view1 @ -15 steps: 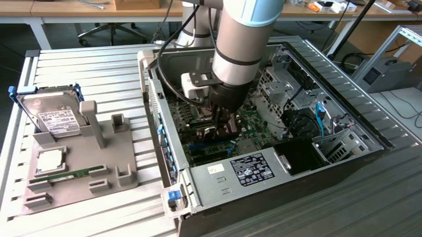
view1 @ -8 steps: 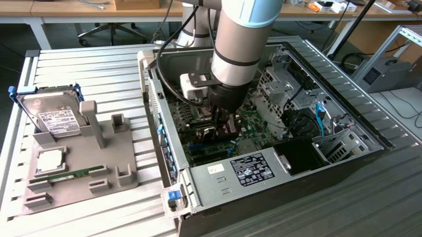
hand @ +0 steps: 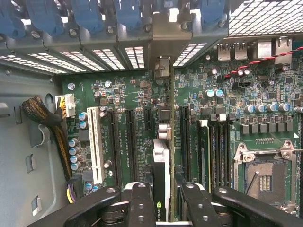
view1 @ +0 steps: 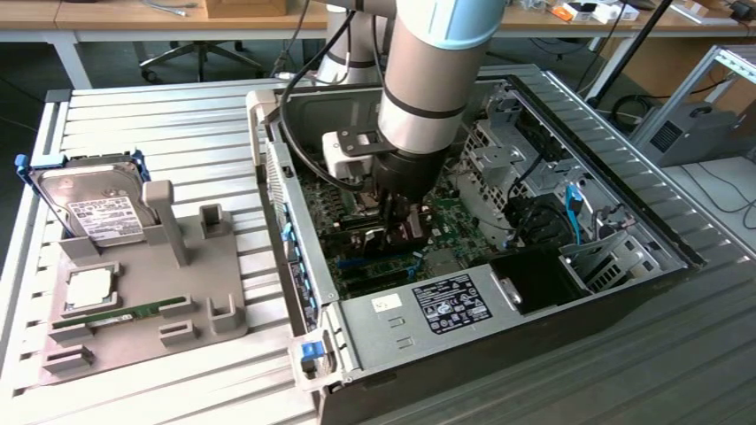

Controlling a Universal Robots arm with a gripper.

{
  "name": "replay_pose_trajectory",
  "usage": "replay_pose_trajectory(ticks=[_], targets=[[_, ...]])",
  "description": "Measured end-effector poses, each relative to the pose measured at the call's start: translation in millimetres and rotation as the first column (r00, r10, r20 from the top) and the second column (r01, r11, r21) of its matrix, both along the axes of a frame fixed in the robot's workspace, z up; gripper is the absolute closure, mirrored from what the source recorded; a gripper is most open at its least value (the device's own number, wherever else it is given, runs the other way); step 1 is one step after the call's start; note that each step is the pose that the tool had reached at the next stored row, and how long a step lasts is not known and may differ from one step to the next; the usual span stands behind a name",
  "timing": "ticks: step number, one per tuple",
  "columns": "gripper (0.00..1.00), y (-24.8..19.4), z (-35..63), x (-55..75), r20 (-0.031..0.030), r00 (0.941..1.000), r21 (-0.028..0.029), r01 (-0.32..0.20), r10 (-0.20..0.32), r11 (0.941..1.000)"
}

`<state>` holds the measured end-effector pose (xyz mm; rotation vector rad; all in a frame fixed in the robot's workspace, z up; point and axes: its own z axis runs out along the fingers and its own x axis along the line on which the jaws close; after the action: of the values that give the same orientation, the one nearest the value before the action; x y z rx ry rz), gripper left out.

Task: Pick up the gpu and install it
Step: 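Insert the gpu into the slot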

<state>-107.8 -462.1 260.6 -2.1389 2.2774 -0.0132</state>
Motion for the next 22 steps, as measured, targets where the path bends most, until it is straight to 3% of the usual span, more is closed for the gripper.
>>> replay_pose_trajectory(ticks=[22], targets=[[0.73, 1.7, -1.2, -5.2, 0.0043, 1.0, 0.0, 0.0, 0.0, 1.0]])
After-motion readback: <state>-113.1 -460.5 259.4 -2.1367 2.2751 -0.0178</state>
